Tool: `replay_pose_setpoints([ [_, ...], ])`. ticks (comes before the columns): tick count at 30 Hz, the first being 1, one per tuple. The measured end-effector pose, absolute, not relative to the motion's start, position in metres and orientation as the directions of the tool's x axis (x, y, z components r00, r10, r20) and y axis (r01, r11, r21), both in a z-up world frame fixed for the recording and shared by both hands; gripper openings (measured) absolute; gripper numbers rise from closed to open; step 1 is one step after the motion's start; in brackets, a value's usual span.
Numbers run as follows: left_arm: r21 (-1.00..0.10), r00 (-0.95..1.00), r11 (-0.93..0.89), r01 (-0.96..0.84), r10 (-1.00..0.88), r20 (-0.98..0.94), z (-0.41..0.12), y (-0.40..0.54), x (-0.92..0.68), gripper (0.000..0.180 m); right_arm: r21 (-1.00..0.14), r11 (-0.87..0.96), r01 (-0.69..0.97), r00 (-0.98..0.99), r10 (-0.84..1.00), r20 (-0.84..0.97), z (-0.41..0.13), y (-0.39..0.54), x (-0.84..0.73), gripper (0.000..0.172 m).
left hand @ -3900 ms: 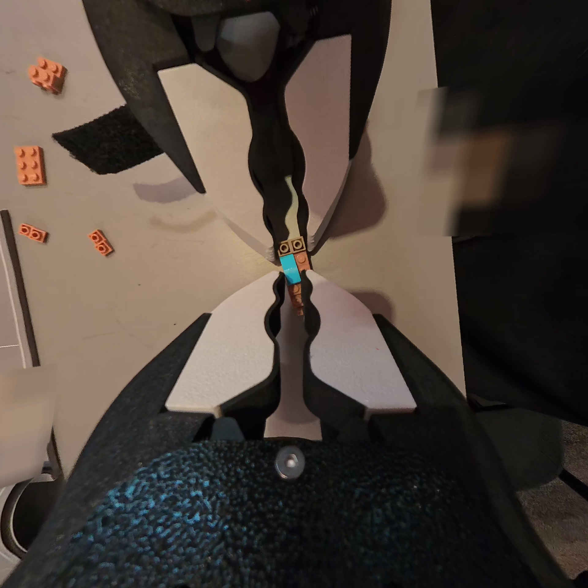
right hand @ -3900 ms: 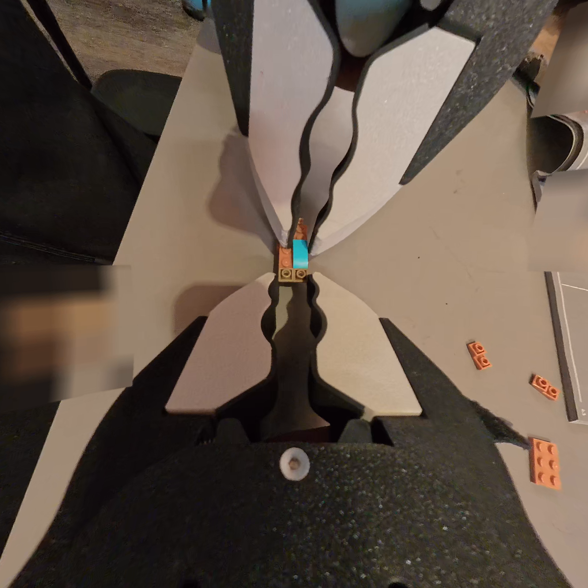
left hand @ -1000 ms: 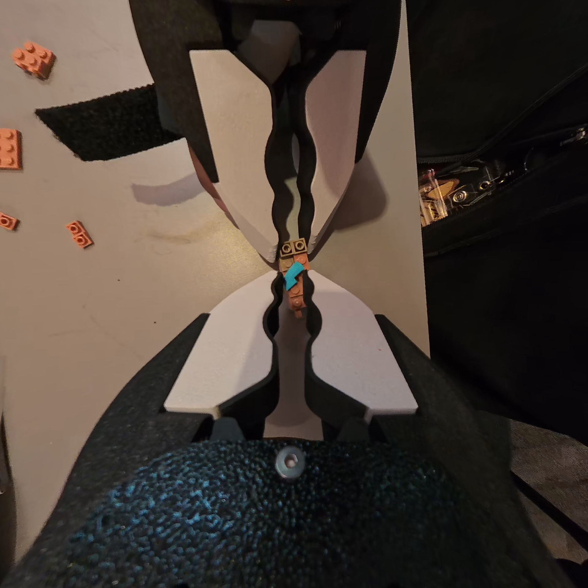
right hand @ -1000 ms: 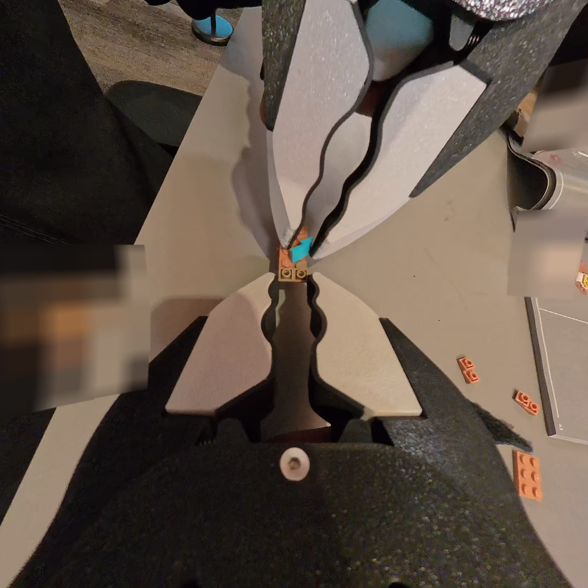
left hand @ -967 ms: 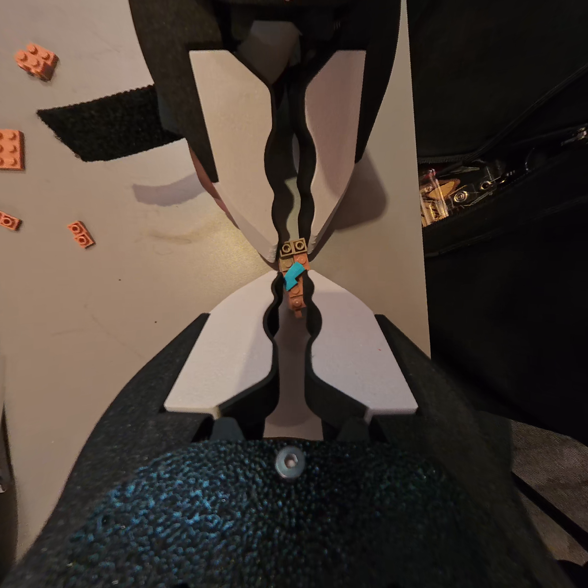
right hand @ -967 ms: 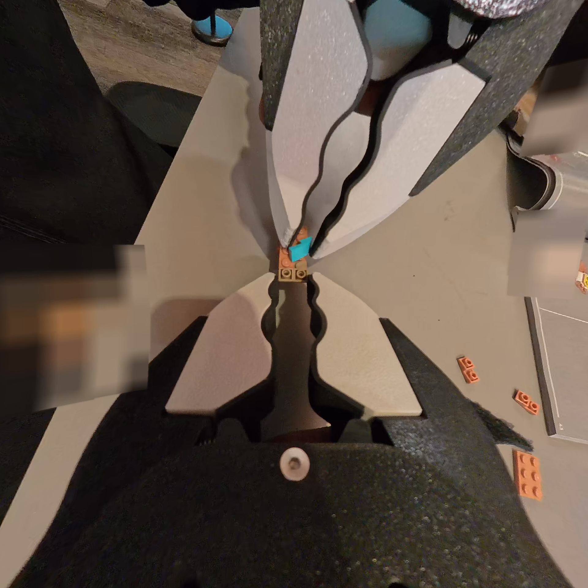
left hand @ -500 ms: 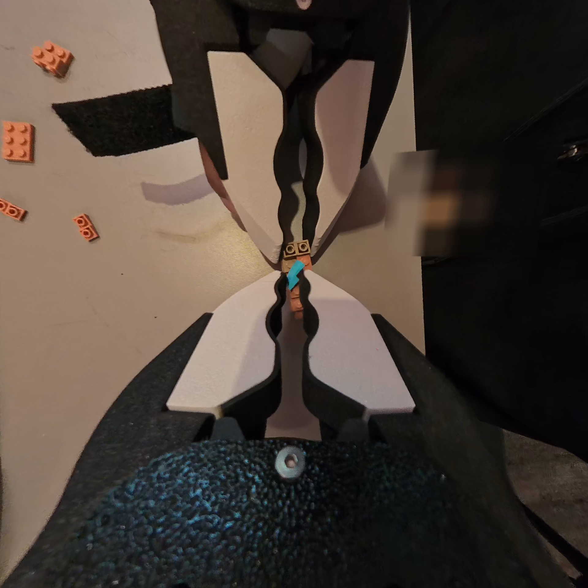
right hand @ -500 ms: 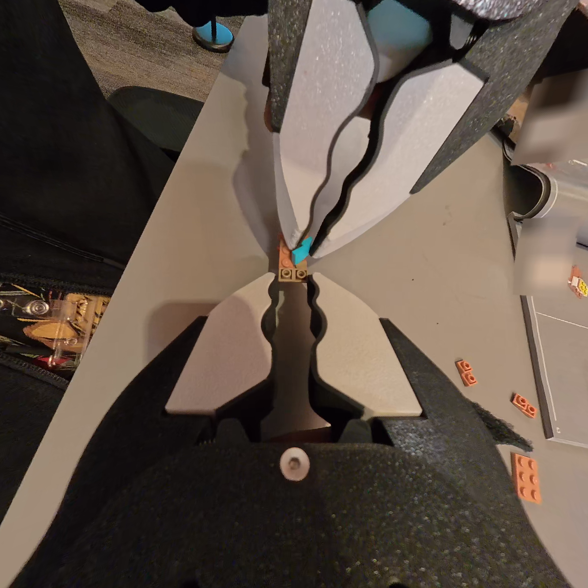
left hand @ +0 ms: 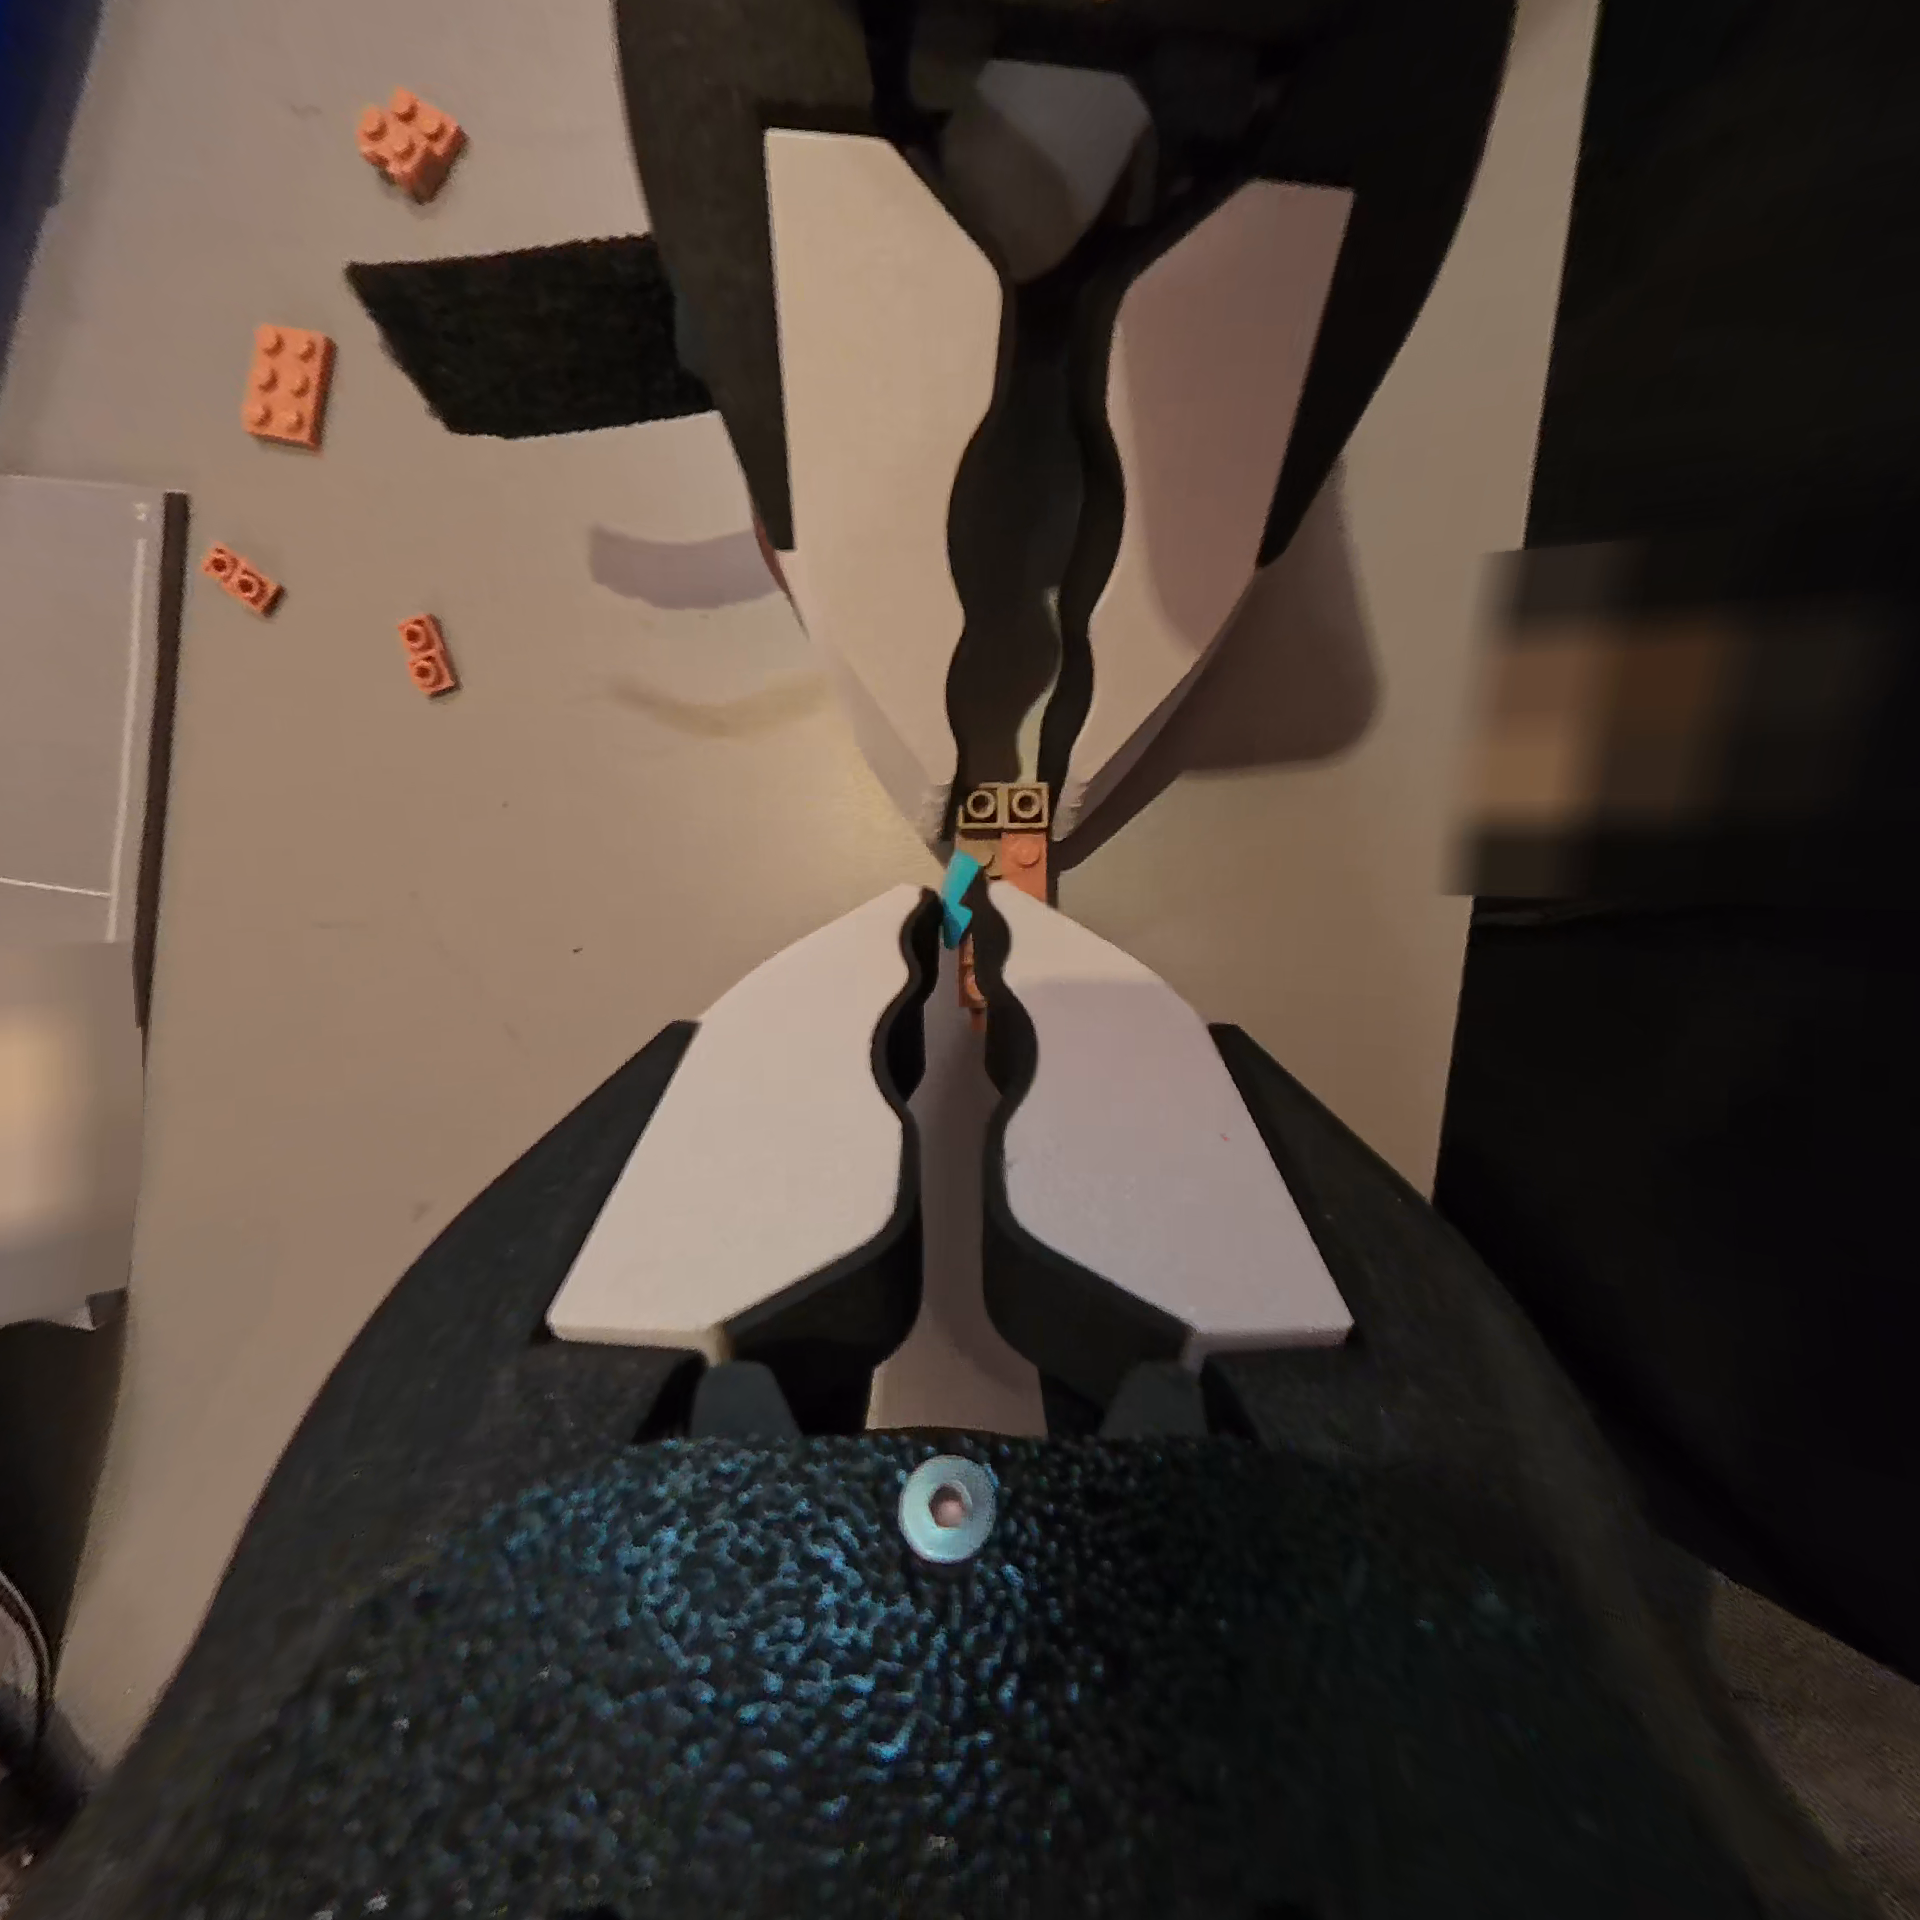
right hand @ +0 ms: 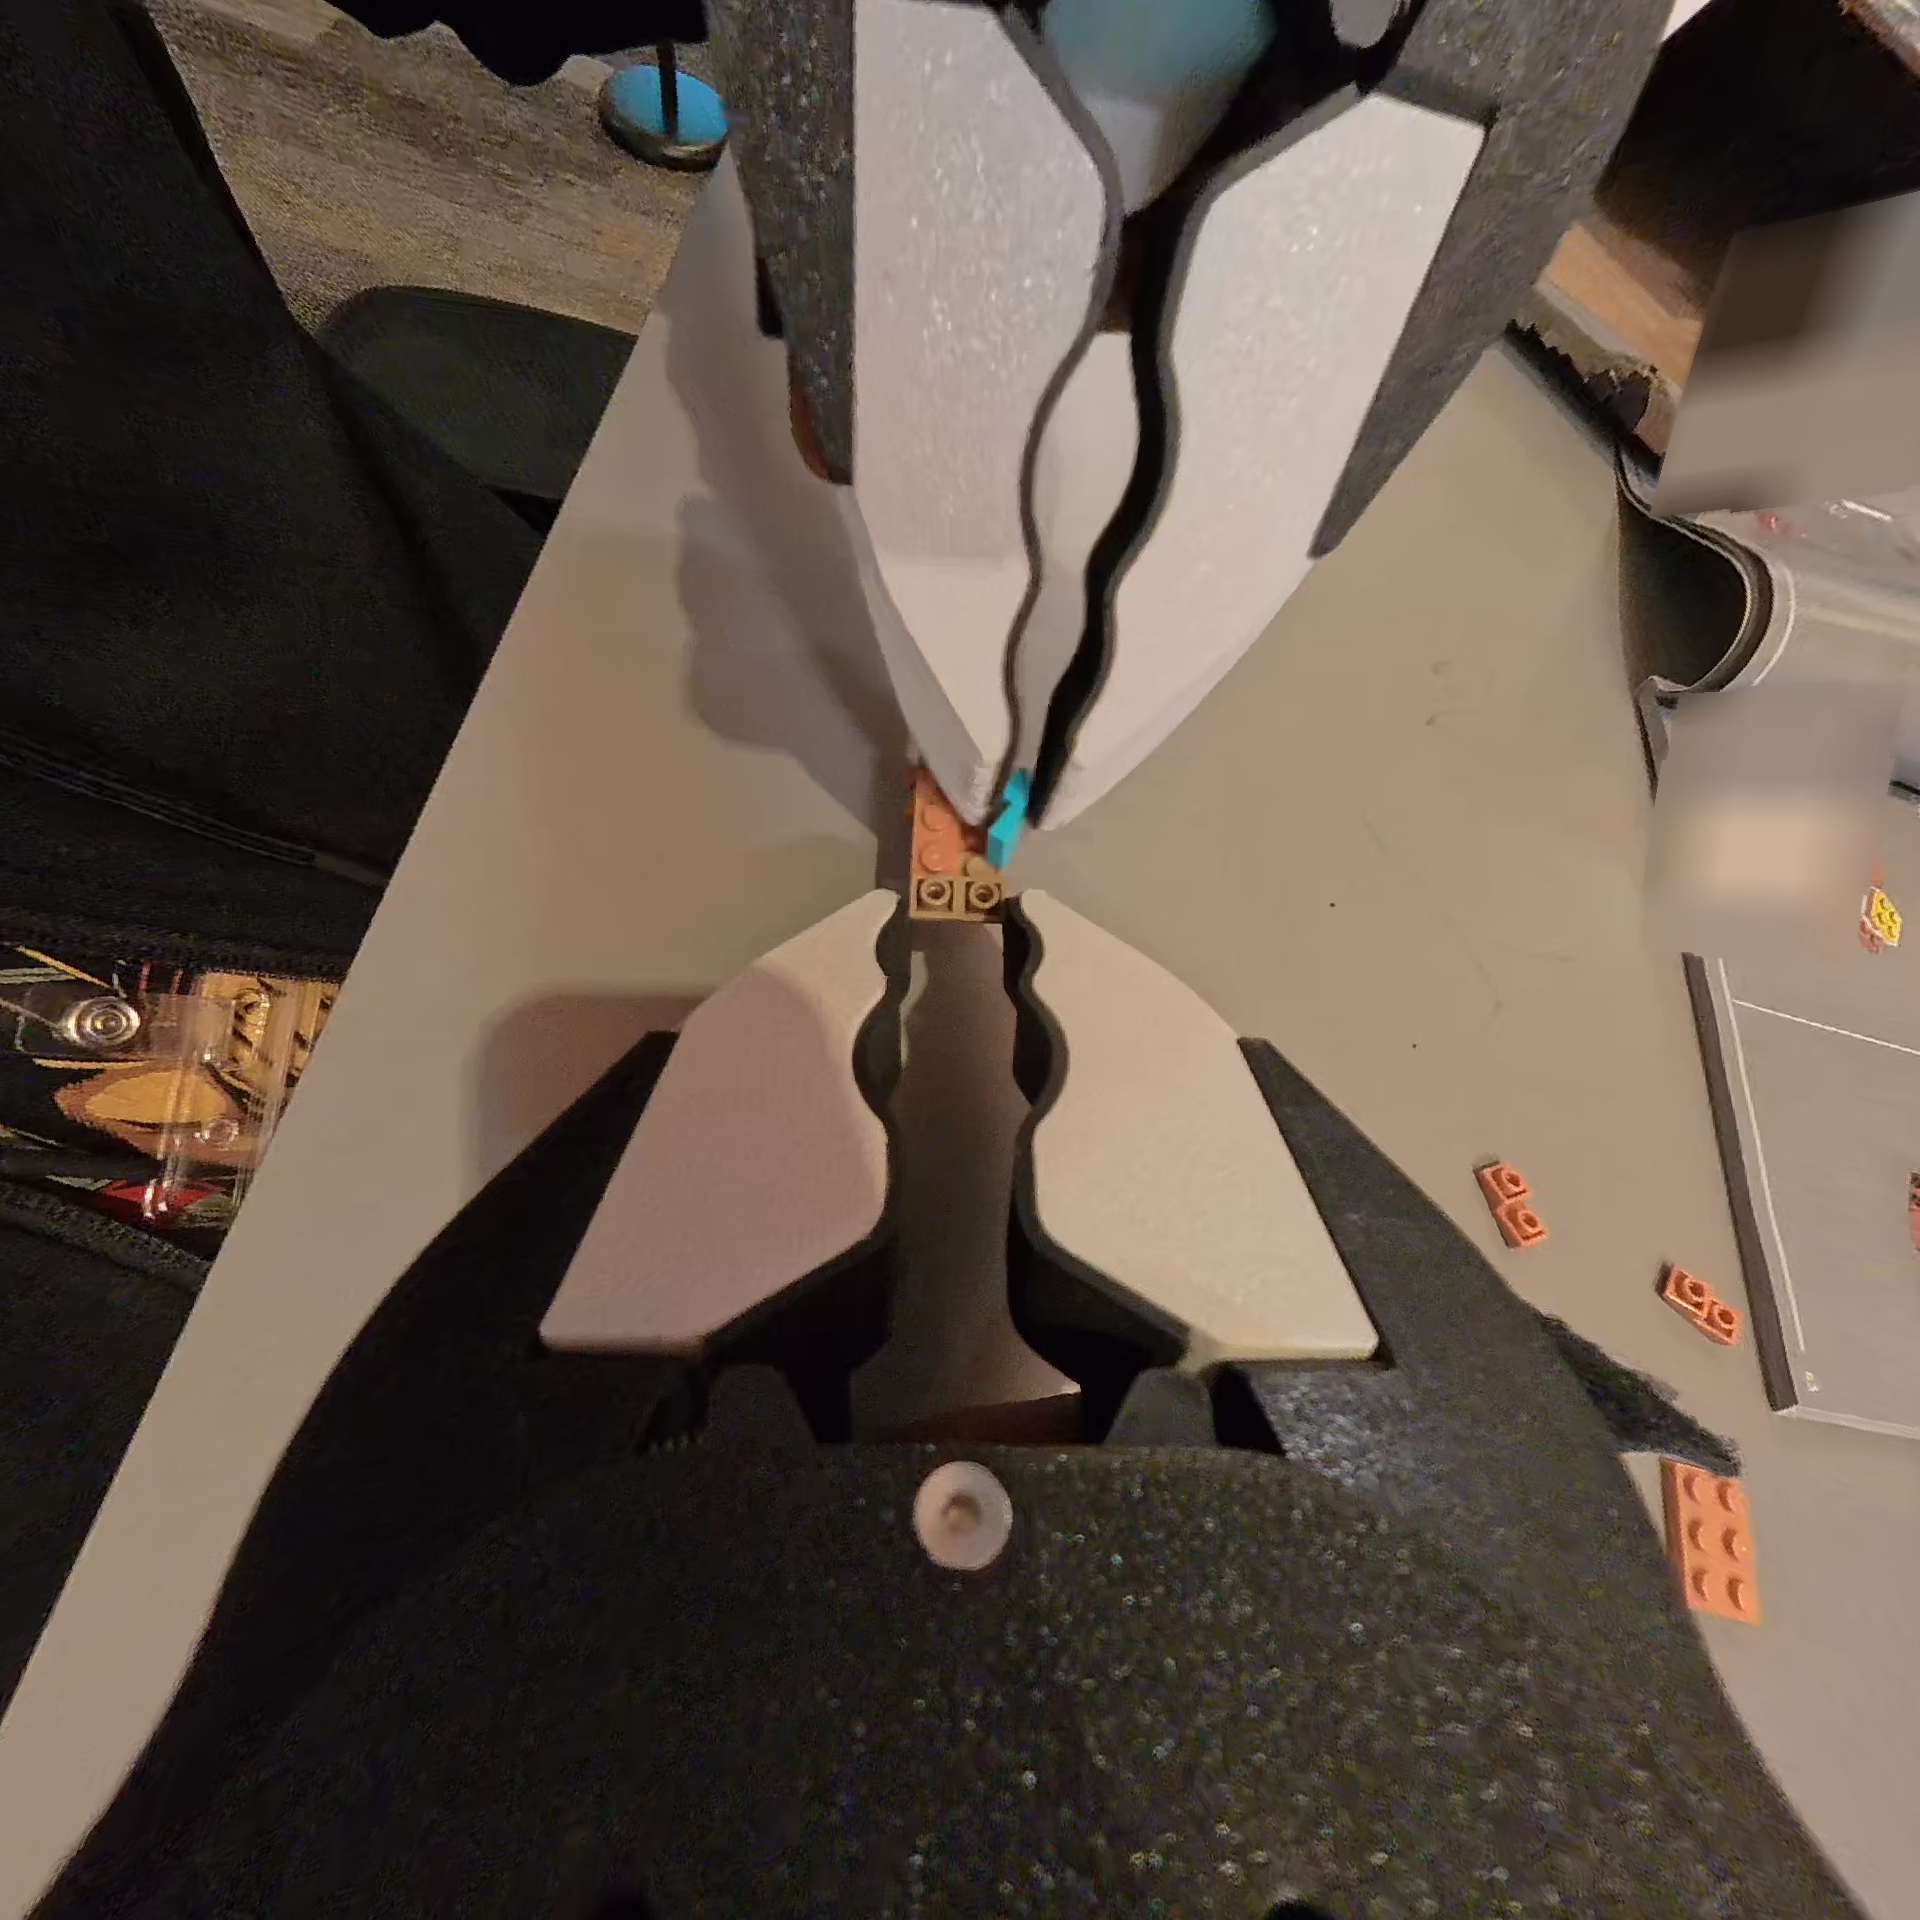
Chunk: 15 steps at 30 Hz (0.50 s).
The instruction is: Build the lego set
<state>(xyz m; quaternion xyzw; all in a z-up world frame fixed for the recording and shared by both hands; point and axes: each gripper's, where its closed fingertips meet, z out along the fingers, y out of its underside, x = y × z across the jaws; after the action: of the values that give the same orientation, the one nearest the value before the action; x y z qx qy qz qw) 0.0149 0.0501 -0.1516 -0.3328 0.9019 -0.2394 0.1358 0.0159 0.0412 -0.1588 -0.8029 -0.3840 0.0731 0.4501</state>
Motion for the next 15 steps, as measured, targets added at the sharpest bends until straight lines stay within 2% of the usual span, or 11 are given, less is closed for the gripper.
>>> replay_pose_setpoints([
  [15, -0.481, -0.775, 0.693, -0.537, -0.630, -0.042, -0.1539, 0.0464, 0.0102, 0.008, -0.764, -0.295, 0.574, 0.682, 0.689, 0.245, -0.1618, 0.0404, 0.0152, 0.016],
])
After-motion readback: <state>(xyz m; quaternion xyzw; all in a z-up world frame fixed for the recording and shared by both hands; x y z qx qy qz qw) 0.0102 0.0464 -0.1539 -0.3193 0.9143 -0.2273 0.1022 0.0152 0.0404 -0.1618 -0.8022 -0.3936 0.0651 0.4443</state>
